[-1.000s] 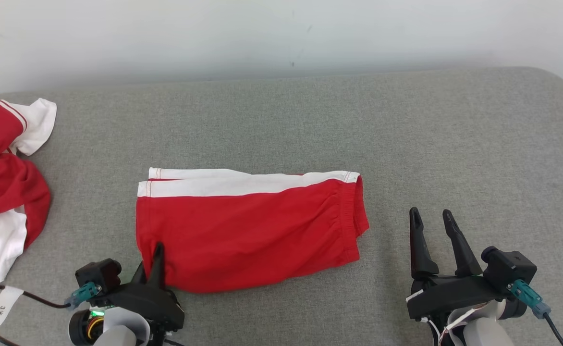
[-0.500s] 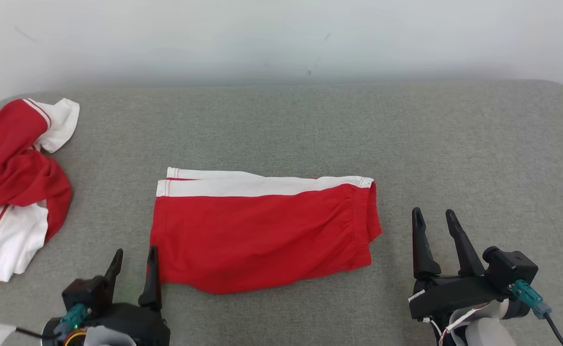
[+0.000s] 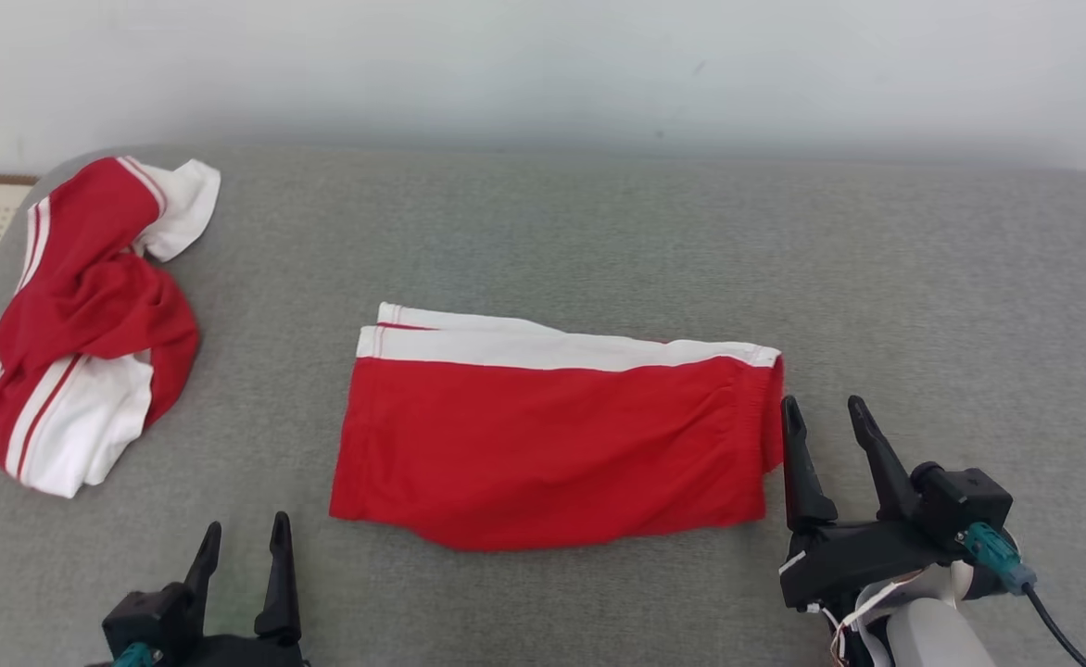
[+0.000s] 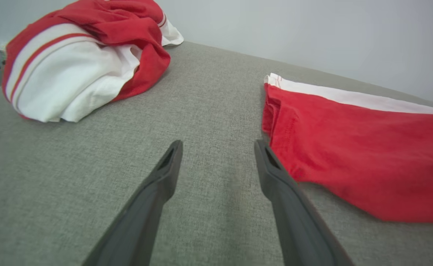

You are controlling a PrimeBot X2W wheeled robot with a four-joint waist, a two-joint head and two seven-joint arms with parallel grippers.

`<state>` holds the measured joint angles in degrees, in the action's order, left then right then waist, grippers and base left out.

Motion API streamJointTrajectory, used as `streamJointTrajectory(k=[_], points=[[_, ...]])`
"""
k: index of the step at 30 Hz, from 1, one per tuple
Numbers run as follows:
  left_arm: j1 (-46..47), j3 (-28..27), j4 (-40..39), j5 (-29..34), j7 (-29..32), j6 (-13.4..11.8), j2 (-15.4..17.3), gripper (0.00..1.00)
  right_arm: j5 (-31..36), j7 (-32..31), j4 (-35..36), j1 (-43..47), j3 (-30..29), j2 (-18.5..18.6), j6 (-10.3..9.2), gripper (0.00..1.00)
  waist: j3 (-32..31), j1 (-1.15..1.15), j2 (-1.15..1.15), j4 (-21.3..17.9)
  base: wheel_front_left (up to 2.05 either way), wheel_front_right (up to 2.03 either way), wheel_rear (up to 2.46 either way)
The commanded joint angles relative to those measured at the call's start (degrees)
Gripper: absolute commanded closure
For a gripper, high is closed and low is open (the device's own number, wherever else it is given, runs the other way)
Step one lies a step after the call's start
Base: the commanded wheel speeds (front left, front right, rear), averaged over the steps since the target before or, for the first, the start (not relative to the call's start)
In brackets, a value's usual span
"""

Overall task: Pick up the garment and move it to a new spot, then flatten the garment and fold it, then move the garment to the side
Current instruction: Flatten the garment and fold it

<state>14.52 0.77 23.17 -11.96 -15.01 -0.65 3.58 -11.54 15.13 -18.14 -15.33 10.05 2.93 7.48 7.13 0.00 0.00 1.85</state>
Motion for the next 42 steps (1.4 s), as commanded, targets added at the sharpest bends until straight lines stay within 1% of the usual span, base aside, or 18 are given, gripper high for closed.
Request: streamJointTrajectory(k=[1, 4, 11, 17, 23, 26, 27, 29, 31, 34, 35, 36, 37, 38, 39, 40, 42], points=[[-0.97, -0.38, -0.37, -0.11, -0.18, 0.14, -0.02, 0.0, 1.47, 0.06, -0.89, -0.86, -0.3, -0.01, 0.02, 0.0, 1.17, 0.0, 0.0, 1.99, 0.0, 0.0, 0.0], [-1.12, -0.75, -0.4, 0.22, -0.17, 0.53, -0.18, 0.0, 2.16, 0.05, -2.13, -1.67, -0.79, -0.01, 0.02, 0.0, 1.73, 0.0, 0.0, 3.02, 0.0, 0.0, 0.0], [-0.94, -1.46, -1.2, 0.93, -0.17, 1.45, -0.53, 0.0, 5.39, 0.06, -8.52, -4.37, -2.97, -0.01, 0.02, 0.0, 3.71, 0.0, 0.0, 5.77, 0.0, 0.0, 0.0], [-0.35, -1.53, -1.38, 0.2, -0.18, 1.47, -0.63, 0.0, 6.8, 0.06, -12.12, -6.58, -5.02, 0.0, 0.02, 0.0, 5.37, 0.0, 0.0, 6.58, 0.0, 0.0, 0.0], [0.81, -0.47, -1.3, -1.85, -0.18, 1.1, -0.63, 0.0, 6.92, 0.05, -15.37, -7.4, -6.56, 0.0, 0.02, 0.0, 6.64, 0.0, 0.0, 6.4, 0.0, 0.0, 0.0], [1.1, -0.23, -1.16, -2.86, -0.18, 0.74, -0.63, 0.0, 4.74, 0.02, -17.5, -7.71, -6.49, 0.01, 0.0, 0.0, 7.13, 0.0, 0.0, 6.29, 0.0, 0.0, 0.0], [1.54, -0.03, -1.32, -2.69, -0.18, 0.69, -0.65, 0.0, 2.41, -0.19, -19.6, -8.11, -5.51, -0.03, 0.0, 0.0, 7.51, 0.0, 0.0, 6.35, 0.0, 0.0, 0.0], [1.8, 0.16, -1.38, -2.73, -0.18, 0.68, -0.64, 0.0, -0.23, -0.36, -21.71, -8.71, -3.88, -0.16, 0.03, 0.0, 7.82, 0.0, 0.0, 6.53, 0.0, 0.0, 0.0], [1.93, 0.34, -1.45, -2.67, -0.18, 0.76, -0.64, 0.0, -1.39, -0.56, -22.99, -9.09, -3.02, -0.31, 0.03, 0.0, 8.02, 0.0, 0.0, 6.7, 0.0, 0.0, 0.0], [1.96, 0.6, -1.3, -2.7, -0.18, 1.05, -0.64, 0.0, -6.9, -1.24, -25.96, -10.51, 2.18, -1.05, 0.37, 0.0, 8.34, 0.0, 0.0, 7.35, 0.0, 0.0, 0.0], [1.97, 0.69, -1.35, -2.7, -0.18, 1.12, -0.64, 0.0, -8.61, -1.23, -26.44, -10.84, 3.42, -1.21, 0.38, 0.09, 8.38, 0.0, 0.0, 7.5, 0.0, 0.0, 0.0], [1.94, 0.77, -1.45, -2.63, -0.18, 1.12, -0.65, 0.0, -9.7, -1.41, -26.93, -11.02, 4.74, -1.36, 0.38, 0.23, 8.42, 0.0, 0.0, 7.61, 0.0, 0.0, 0.0], [1.92, 0.8, -1.55, -2.55, -0.18, 1.09, -0.65, 0.0, -11.06, -1.59, -27.38, -11.09, 5.73, -1.5, 0.39, 0.48, 8.42, 0.0, 0.0, 7.68, 0.0, 0.0, 0.0], [1.86, 0.8, -1.69, -2.53, -0.18, 1.03, -0.64, 0.0, -12.17, -1.55, -27.85, -11.3, 6.35, -1.5, 0.39, 0.55, 8.4, 0.0, 0.0, 7.73, 0.0, 0.0, 0.0], [1.77, 0.76, -1.82, -2.51, -0.18, 0.98, -0.64, 0.0, -12.68, -1.48, -28.19, -11.48, 6.86, -1.51, 0.39, 0.8, 8.36, 0.0, 0.0, 7.75, 0.0, 0.0, 0.0], [1.7, 0.67, -2.07, -2.39, -0.18, 1.0, -0.64, 0.0, -13.71, -1.36, -28.35, -11.6, 7.24, -1.52, 0.39, 1.0, 8.3, 0.0, 0.0, 7.76, 0.0, 0.0, 0.0], [1.4, 0.49, -2.44, -2.0, -0.18, 1.1, -0.64, 0.0, -14.31, -1.05, -28.83, -12.01, 7.0, -1.4, 0.38, 1.0, 8.1, 0.0, 0.0, 7.64, 0.0, 0.0, 0.0]])
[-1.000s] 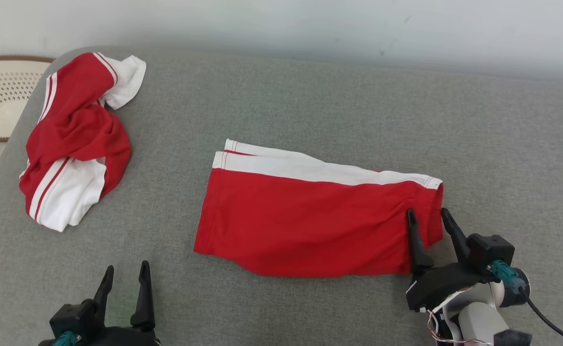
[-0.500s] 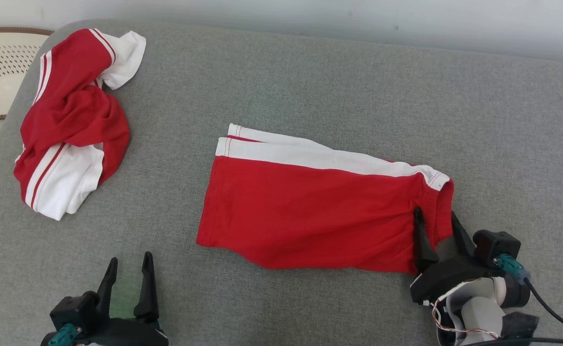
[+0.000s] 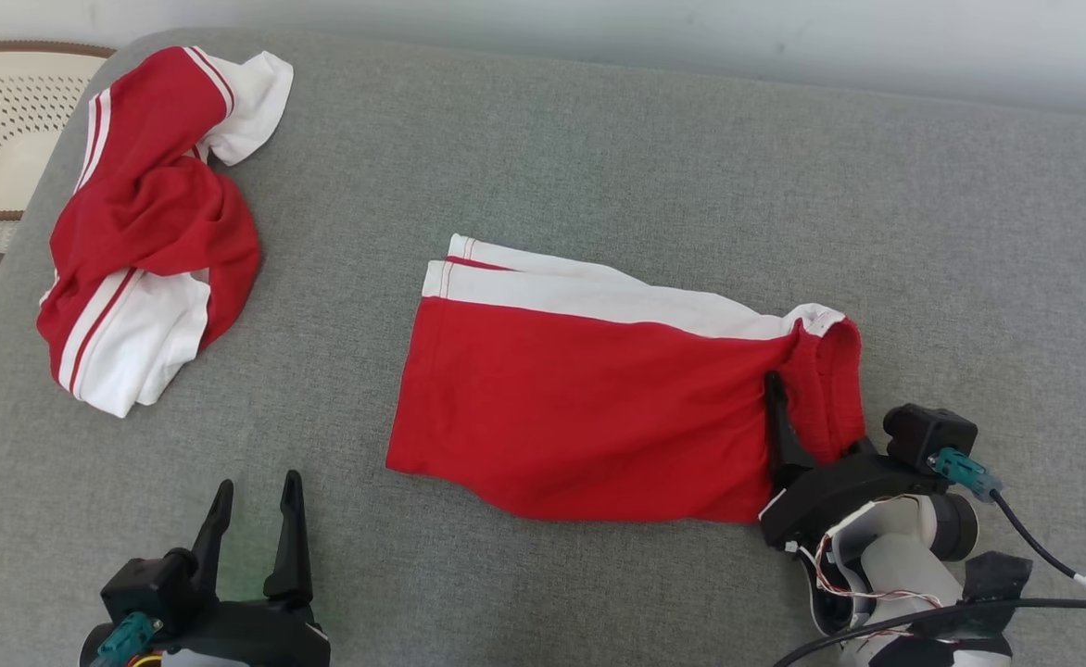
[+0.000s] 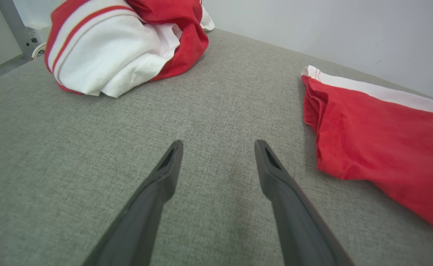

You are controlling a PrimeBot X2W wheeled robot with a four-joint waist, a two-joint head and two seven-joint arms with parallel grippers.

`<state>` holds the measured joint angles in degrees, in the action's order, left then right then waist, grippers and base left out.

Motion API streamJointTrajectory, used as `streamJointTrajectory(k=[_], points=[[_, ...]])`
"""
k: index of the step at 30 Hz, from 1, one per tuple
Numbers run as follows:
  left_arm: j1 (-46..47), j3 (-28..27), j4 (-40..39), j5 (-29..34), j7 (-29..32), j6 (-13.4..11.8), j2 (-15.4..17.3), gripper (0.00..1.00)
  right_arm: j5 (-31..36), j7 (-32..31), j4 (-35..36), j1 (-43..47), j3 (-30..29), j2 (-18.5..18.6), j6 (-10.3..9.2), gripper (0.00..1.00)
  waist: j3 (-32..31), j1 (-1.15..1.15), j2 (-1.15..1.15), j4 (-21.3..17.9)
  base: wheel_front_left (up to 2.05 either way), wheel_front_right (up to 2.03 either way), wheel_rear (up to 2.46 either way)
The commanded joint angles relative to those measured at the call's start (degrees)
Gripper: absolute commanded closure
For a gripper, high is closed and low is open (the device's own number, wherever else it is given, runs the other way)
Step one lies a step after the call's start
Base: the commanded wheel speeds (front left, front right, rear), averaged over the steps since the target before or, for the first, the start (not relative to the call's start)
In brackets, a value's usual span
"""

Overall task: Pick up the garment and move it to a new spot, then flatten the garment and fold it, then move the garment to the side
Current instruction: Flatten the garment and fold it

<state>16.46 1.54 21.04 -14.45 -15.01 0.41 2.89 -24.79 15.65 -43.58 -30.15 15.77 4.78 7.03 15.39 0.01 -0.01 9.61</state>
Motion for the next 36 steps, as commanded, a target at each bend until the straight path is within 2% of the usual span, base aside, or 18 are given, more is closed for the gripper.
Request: streamJointTrajectory(k=[1, 6, 12, 19, 24, 31, 36], points=[[-0.55, -0.28, -0.32, 0.49, -0.18, 0.03, 0.04, 0.0, -1.06, -1.56, -3.39, 2.81, 1.28, -3.26, 0.83, 1.0, -0.16, -0.01, 0.01, -0.11, 0.0, 0.0, 0.0], [-1.38, -0.55, -1.12, 1.01, -0.18, -0.17, 0.04, 0.0, -1.27, -0.98, -2.75, 2.57, -2.08, -1.97, 0.61, 1.0, -0.98, -0.01, 0.01, -0.94, 0.0, 0.0, 0.0], [-2.0, -0.22, -1.39, 0.63, -0.18, -0.31, 0.02, 0.0, -1.31, -0.64, 0.53, 3.26, -7.28, 1.57, 0.42, 1.0, -2.06, -0.01, 0.01, -2.19, 0.0, 0.0, 0.0], [-2.71, 0.33, -0.89, 0.04, -0.18, -0.45, 0.04, 0.0, 0.24, -0.48, 2.9, 1.32, -8.64, 5.71, 0.43, 1.0, -3.24, -0.01, 0.01, -3.49, 0.0, 0.0, 0.0], [-3.25, 0.76, -0.63, -0.46, -0.18, -0.35, 0.04, 0.0, -1.95, -2.58, 8.55, 0.23, -3.92, 5.77, 0.46, 1.0, -3.94, -0.01, 0.01, -3.75, 0.0, 0.0, 0.0], [-3.95, 1.81, -0.4, -1.28, -0.18, -0.4, 0.04, 0.0, -8.34, -10.24, 19.26, 1.68, 5.24, 4.74, 0.46, 1.0, -4.67, -0.01, 0.01, -2.95, 0.0, 0.0, 0.0], [-3.61, 2.38, -0.22, -1.86, -0.18, -0.24, 0.03, 0.0, -11.13, -15.0, 23.16, 1.35, 9.81, 3.66, 0.47, 1.0, -4.74, -0.01, 0.01, -1.66, 0.0, 0.0, 0.0]])
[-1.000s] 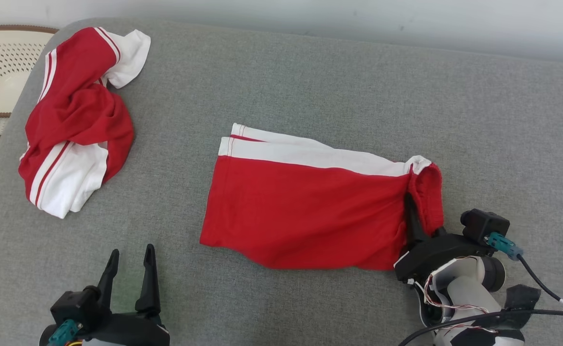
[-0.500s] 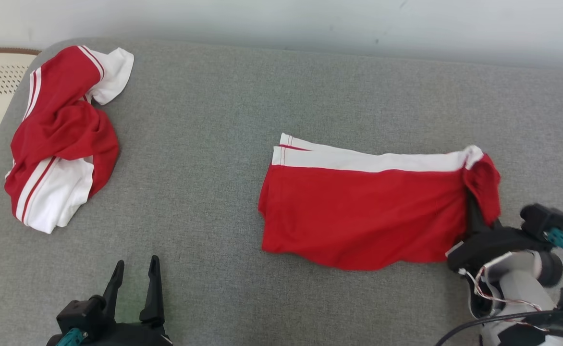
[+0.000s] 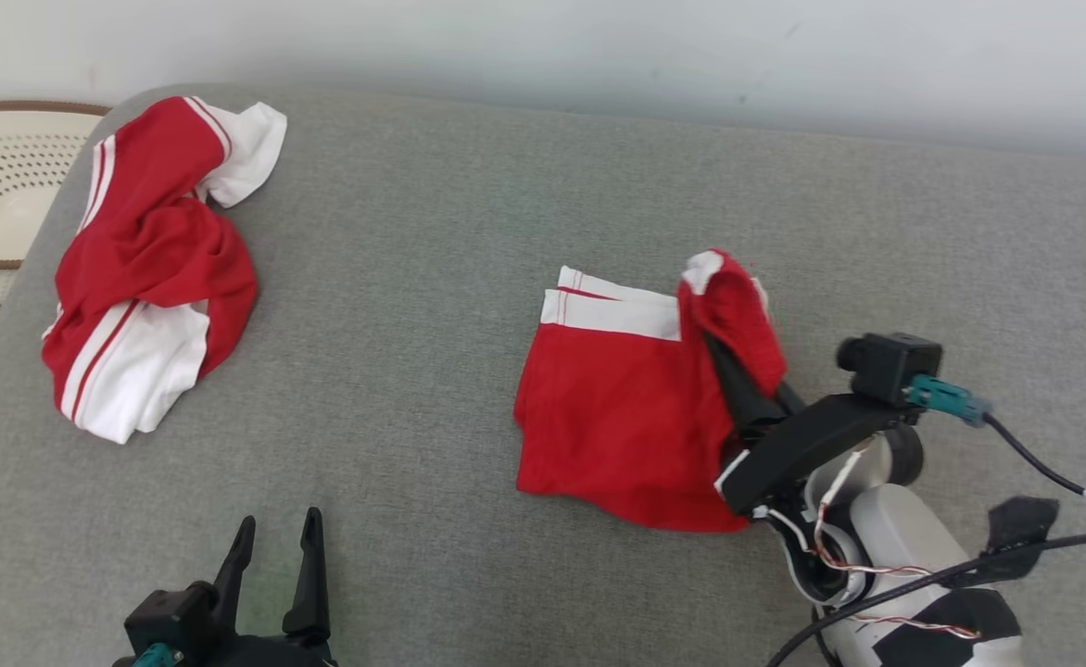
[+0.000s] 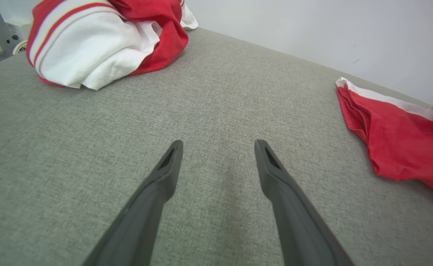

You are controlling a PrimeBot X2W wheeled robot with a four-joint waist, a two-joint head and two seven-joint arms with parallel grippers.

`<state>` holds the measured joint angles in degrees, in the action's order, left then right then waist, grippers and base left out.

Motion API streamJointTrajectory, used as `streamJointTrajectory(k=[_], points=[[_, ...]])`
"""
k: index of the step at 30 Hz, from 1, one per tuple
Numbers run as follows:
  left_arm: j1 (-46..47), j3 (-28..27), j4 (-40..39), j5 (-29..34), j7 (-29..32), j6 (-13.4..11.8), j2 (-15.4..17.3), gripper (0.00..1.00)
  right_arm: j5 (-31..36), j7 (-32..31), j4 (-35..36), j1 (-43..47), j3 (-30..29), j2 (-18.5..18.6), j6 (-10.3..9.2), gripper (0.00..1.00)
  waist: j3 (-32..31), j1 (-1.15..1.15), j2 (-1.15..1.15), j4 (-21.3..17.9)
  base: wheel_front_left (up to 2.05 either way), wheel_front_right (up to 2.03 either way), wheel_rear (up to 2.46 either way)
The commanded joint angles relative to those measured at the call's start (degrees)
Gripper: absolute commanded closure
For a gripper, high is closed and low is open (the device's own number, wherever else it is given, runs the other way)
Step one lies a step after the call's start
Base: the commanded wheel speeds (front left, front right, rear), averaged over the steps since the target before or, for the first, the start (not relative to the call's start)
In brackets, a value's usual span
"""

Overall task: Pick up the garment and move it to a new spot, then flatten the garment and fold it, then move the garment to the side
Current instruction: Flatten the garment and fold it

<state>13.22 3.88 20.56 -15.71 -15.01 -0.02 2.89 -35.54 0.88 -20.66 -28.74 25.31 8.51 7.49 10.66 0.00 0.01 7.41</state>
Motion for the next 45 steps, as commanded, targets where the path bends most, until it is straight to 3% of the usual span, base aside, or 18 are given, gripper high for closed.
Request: streamJointTrajectory(k=[1, 6, 8, 9, 10, 11, 12, 13, 22, 29, 35, 45], points=[[-0.26, 0.43, 0.32, -0.85, -0.18, 0.15, 0.04, 0.0, -0.28, -0.99, 0.06, -0.92, 1.37, -0.59, 0.0, 1.0, 0.06, 0.0, -0.01, 1.23, 0.0, 0.0, 0.0], [0.42, 2.15, 0.21, -1.55, -0.18, 0.16, 0.03, 0.0, 1.53, -1.39, -3.82, -3.19, 2.95, -1.6, 0.0, 1.0, 0.57, 0.0, -0.01, 3.63, 0.0, 0.0, 0.0], [0.87, 3.05, 0.22, -1.96, -0.18, 0.25, 0.03, 0.0, 1.93, -0.95, -5.84, -4.17, 3.12, -2.14, 0.0, 0.95, 0.95, 0.0, -0.01, 4.71, 0.0, 0.0, 0.0], [0.98, 3.56, 0.23, -2.18, -0.19, 0.28, 0.03, 0.0, 2.55, -0.76, -7.01, -4.75, 3.26, -2.21, 0.0, 0.88, 1.1, 0.0, -0.01, 5.29, 0.0, 0.0, 0.0], [0.99, 3.78, 0.24, -2.26, -0.18, 0.07, 0.03, 0.0, 2.59, -0.34, -8.02, -5.19, 3.32, -2.53, 0.01, 0.65, 1.22, 0.0, -0.01, 5.74, 0.0, 0.0, 0.0], [1.05, 4.14, 0.26, -2.36, -0.18, -0.04, 0.05, 0.0, 2.63, 0.14, -9.16, -5.62, 3.01, -2.76, 0.0, 0.54, 1.33, 0.0, -0.01, 6.21, 0.0, 0.0, 0.0], [1.05, 4.14, 0.26, -2.36, -0.18, -0.04, 0.05, 0.0, 2.63, 0.14, -9.16, -5.62, 3.01, -2.76, 0.0, 0.54, 1.33, 0.0, -0.01, 6.21, 0.0, 0.0, 0.0], [1.16, 4.32, 0.23, -2.44, -0.18, -0.12, 0.05, 0.0, 3.18, 0.52, -10.14, -6.27, 3.28, -2.99, 0.0, 0.0, 1.42, 0.0, -0.01, 6.55, 0.0, 0.0, 0.0], [-0.1, 4.25, 0.29, -2.36, -0.18, -0.82, 0.02, 0.0, 2.03, 7.43, -14.73, -10.59, 3.62, -5.04, 0.0, 0.0, 0.68, 0.0, -0.01, 6.67, 0.0, 0.0, 0.0], [-0.5, 3.83, -0.27, -1.61, -0.18, -0.7, 0.03, 0.0, 0.79, 12.41, -17.33, -8.9, -3.86, -2.9, 0.0, 0.0, -0.02, 0.0, -0.01, 4.7, 0.0, 0.0, 0.0], [-0.15, 3.88, -0.53, -1.83, -0.18, -0.5, 0.04, 0.0, 0.36, 13.31, -19.32, -5.44, -8.19, -0.47, 0.0, 0.0, 0.36, 0.0, -0.01, 3.4, 0.0, 0.0, 0.0], [0.47, 3.92, -1.72, -0.8, -0.18, -0.33, 0.03, 0.0, -0.72, 11.9, -21.39, -3.23, -6.28, -2.03, 0.0, 0.0, 1.39, 0.0, -0.01, 4.69, 0.0, 0.0, 0.0]])
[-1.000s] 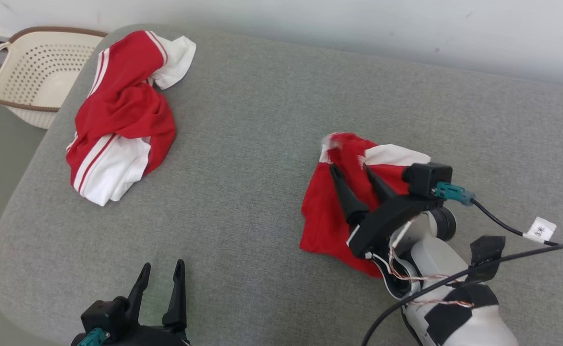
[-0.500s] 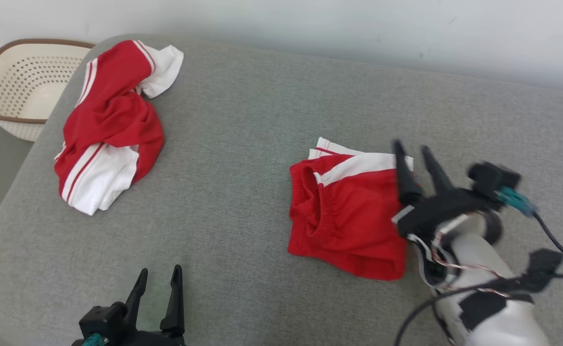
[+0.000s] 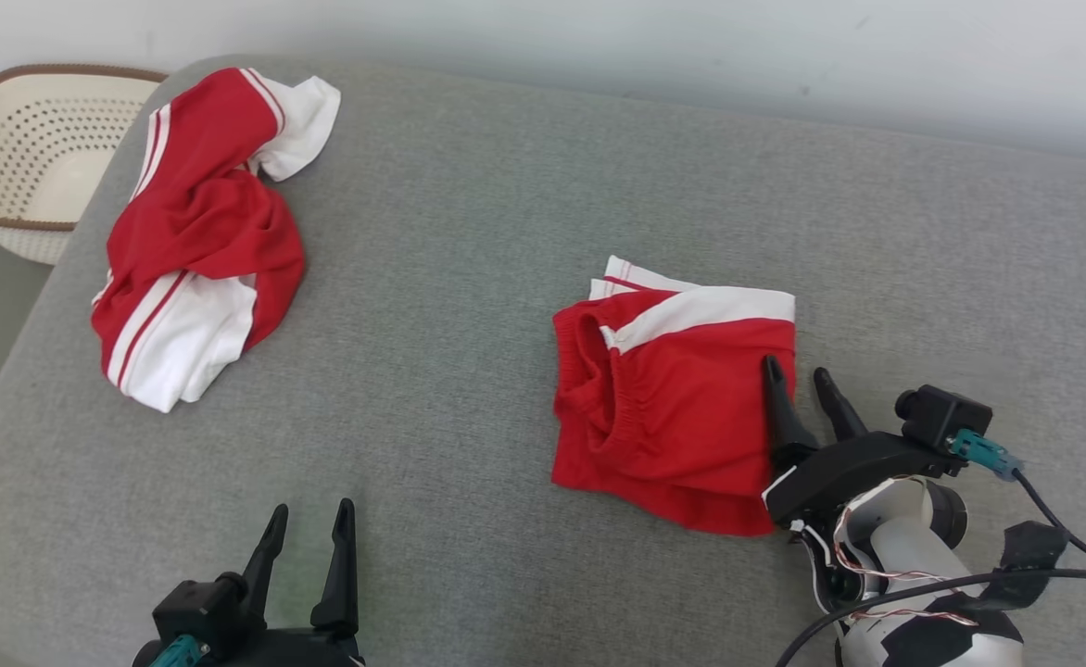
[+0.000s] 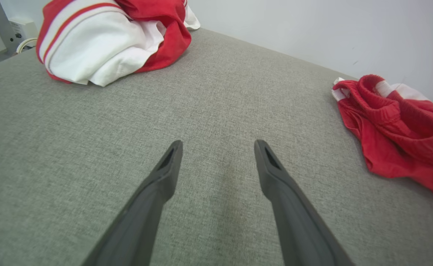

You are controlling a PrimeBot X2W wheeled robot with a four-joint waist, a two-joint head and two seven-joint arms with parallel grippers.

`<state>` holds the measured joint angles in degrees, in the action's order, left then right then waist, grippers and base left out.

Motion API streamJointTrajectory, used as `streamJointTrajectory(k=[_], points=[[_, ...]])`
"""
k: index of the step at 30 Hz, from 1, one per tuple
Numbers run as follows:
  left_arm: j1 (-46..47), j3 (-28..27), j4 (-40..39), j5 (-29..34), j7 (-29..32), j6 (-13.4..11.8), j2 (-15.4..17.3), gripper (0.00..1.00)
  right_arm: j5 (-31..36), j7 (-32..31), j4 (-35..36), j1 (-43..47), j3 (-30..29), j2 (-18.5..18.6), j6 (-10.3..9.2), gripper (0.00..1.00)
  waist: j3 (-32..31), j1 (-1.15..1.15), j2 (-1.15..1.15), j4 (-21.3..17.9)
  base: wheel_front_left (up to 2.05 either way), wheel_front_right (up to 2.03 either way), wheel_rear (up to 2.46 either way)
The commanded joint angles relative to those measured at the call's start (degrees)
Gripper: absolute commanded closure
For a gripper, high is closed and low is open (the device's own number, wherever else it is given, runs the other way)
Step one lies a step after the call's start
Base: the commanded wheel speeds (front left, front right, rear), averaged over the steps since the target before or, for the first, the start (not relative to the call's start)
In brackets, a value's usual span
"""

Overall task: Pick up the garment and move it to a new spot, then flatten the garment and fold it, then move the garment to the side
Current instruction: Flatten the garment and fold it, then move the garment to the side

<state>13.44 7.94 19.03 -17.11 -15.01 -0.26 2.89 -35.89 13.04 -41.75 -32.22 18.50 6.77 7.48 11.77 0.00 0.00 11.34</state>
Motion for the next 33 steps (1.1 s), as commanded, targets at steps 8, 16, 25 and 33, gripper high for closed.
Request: streamJointTrajectory(k=[8, 16, 25, 33], points=[[-0.42, -0.56, -0.8, 0.86, -0.18, -0.14, 0.03, 0.0, -1.04, -1.79, -3.54, -0.03, 2.45, -2.42, 0.19, 0.05, 0.66, 0.0, 0.0, 2.71, 0.0, 0.0, 0.0], [-0.43, -1.07, -1.23, 1.42, -0.18, -0.29, 0.02, 0.0, -2.21, -0.57, -2.53, 0.34, 4.45, -1.42, 0.1, 1.0, -0.05, 0.0, 0.0, 2.31, 0.0, 0.0, 0.0], [-2.16, -1.67, -2.23, 4.31, -0.19, -0.44, 0.05, 0.0, -0.5, 1.88, -2.64, 1.91, 2.97, -0.32, 0.02, 1.0, -3.41, 0.0, 0.0, -2.98, 0.0, 0.0, 0.0], [-2.3, -2.54, -3.27, 6.73, -0.19, 0.04, 0.04, 0.0, 1.61, 2.23, -2.51, 3.67, 1.45, 0.04, 0.02, 1.0, -4.75, 0.0, 0.0, -9.95, 0.0, 0.0, 0.0]])
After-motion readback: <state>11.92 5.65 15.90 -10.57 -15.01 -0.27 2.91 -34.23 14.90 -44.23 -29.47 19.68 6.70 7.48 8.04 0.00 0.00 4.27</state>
